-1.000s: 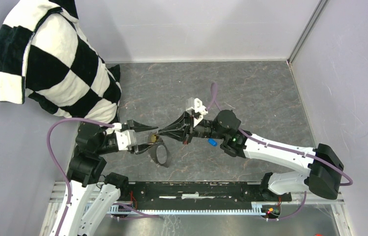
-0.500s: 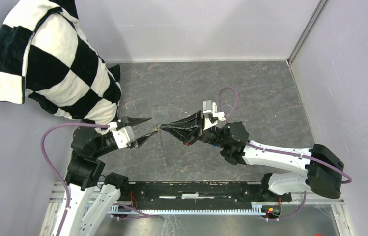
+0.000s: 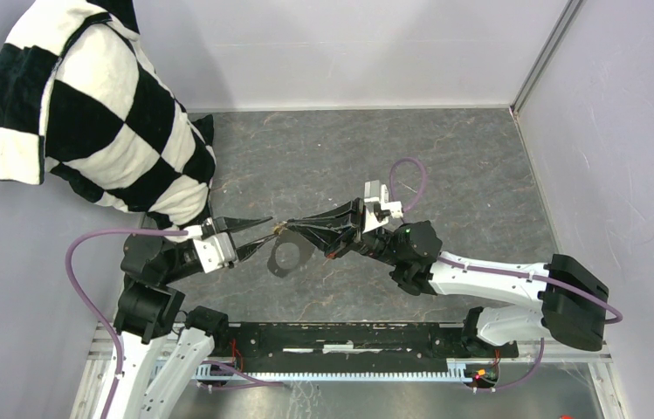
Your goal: Put the keys on the keyring
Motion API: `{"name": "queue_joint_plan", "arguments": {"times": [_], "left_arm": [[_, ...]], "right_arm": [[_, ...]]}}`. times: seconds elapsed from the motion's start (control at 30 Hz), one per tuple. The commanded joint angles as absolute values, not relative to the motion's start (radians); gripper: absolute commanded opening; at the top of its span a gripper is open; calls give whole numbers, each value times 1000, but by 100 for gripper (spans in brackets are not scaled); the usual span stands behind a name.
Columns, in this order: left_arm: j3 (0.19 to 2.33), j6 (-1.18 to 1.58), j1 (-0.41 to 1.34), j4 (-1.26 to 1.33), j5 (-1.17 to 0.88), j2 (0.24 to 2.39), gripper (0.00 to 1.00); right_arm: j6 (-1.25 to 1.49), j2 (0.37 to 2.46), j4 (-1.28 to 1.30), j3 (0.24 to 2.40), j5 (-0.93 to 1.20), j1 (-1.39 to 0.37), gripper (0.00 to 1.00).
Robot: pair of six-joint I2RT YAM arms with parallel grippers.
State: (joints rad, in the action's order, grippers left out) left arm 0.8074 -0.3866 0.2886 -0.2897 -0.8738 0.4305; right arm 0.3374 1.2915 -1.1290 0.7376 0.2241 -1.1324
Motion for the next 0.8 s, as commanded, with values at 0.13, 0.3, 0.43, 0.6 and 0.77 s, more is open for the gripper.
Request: {"name": "queue_joint_plan", "arguments": {"times": [0.13,0.3,0.43,0.6,0.77], "left_arm": [[804,-416,288,-281,-952,428,31],[784,-471,288,-282,-1000,410,21],[761,-568,288,-281,-1059,383,13],[759,-832,288,-401,-1137,369,11],[766,-1067,288,-509,-1174,380,10]], "right_arm": [[358,1299,-1221,747,209,-1138,0],[366,1307,-1227,750,204,-1140,0],[373,1315,-1232,753,200,-1139,0],[382,1323,-1236,756,196,-1141,0],[392,1333,-1239,761,199,-1142,0]]}}
